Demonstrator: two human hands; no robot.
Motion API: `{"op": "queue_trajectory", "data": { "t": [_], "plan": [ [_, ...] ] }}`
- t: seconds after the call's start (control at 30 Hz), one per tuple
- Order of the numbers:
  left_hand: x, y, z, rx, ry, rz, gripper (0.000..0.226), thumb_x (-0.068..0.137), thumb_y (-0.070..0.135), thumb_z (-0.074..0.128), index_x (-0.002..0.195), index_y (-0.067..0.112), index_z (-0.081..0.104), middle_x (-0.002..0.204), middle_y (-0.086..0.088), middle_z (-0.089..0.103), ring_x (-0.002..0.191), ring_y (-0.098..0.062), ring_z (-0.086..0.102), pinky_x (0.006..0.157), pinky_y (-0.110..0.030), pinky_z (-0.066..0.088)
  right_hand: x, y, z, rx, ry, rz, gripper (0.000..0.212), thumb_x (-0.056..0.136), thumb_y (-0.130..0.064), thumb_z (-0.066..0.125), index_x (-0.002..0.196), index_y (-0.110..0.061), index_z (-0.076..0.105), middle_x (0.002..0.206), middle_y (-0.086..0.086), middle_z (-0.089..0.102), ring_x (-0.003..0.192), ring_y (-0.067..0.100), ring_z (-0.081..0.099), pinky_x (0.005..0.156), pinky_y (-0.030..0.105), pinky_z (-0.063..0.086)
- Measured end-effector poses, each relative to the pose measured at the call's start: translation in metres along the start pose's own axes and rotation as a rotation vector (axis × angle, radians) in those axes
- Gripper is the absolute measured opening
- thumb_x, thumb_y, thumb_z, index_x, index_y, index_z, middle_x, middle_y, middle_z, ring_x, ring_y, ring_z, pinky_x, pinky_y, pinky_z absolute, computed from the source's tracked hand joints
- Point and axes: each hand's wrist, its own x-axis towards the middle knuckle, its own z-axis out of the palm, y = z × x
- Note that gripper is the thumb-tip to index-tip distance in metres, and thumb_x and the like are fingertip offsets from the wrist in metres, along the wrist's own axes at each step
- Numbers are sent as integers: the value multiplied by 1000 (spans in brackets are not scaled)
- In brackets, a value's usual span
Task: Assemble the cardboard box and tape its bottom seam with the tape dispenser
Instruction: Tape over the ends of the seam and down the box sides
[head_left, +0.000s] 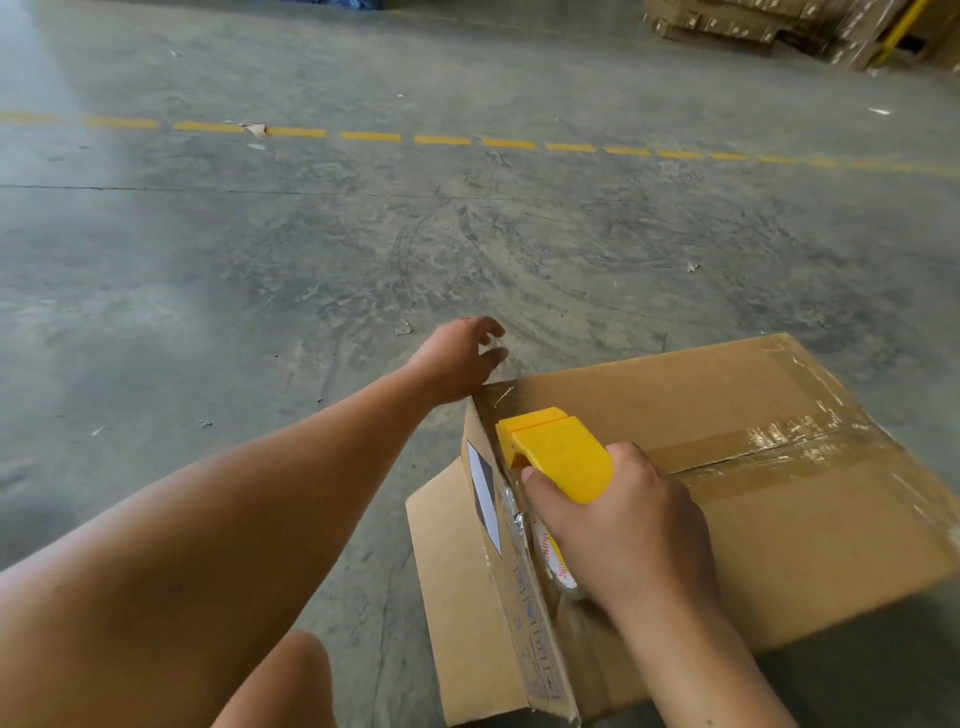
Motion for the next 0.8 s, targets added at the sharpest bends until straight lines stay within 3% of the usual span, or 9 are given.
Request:
{"op": "queue_trajectory", "data": {
  "t": [0.1,0.2,0.3,0.47,0.6,0.8],
  "plan": [
    [-27,-2,24,-120,-60,97,37,105,31,44,135,15,59,132,-5,63,118,-21,59,92,-24,41,-2,3,2,15,17,-10,55,72,-78,55,93,-27,55,76,-12,55,62,2,49,45,21,31],
    [-33,-12,44,-140,-96,75,42,107,36,36,140,16,54,137,-6,59,124,-22,54,98,-28,39,-3,7,7,16,2,-17,56,73,-78,55,96,-27,53,78,-12,56,64,5,53,48,23,38],
    [-31,-22,59,-100,-157,55,43,107,37,35,140,16,53,136,-7,59,122,-24,55,96,-28,39,-6,16,19,-14,-36,16,58,73,-77,57,99,-27,53,86,-7,61,76,16,61,61,32,52],
    [-41,-43,91,-107,-234,0,40,107,34,34,139,17,51,130,-9,62,116,-27,57,89,-27,39,-16,39,41,-19,-113,53,55,72,-76,60,98,-28,53,87,-5,62,79,19,61,65,33,52],
    [-36,-42,109,-118,-285,-5,40,107,33,33,141,17,49,134,-9,60,120,-27,55,93,-29,40,-14,56,52,-48,-111,90,55,72,-76,61,99,-29,52,87,-7,59,77,18,59,66,34,53],
    [-43,-50,138,-119,-266,-51,40,107,33,33,139,16,51,135,-11,59,121,-30,55,98,-36,42,-13,87,63,7,-118,107,52,74,-72,63,96,-26,57,81,-8,60,69,11,55,54,28,42]
  ]
}}
